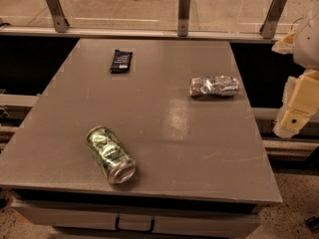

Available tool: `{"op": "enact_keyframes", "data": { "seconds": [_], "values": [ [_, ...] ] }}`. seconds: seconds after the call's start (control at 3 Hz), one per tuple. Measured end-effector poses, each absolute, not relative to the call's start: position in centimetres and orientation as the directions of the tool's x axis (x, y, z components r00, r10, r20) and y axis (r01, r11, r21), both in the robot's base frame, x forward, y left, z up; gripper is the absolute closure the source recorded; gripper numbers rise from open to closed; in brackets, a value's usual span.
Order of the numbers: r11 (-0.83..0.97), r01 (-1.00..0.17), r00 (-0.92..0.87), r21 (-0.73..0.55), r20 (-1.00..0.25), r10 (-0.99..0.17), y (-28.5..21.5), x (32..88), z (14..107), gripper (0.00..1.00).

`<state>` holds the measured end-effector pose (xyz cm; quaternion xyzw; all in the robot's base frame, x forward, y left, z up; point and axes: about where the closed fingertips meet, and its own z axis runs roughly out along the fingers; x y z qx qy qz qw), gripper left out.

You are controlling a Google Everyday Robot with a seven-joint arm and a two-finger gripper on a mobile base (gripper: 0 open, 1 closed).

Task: Move redbull can near green can

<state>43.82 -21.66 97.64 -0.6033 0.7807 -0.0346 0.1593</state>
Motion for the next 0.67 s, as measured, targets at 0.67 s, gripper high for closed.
{"op": "enact_keyframes", "data": {
  "seconds": [0.67],
  "values": [
    [0.255,-0.933,-0.195,-0.256,-0.236,-0.952,-21.1,46.3,97.3,0.0]
  ]
}}
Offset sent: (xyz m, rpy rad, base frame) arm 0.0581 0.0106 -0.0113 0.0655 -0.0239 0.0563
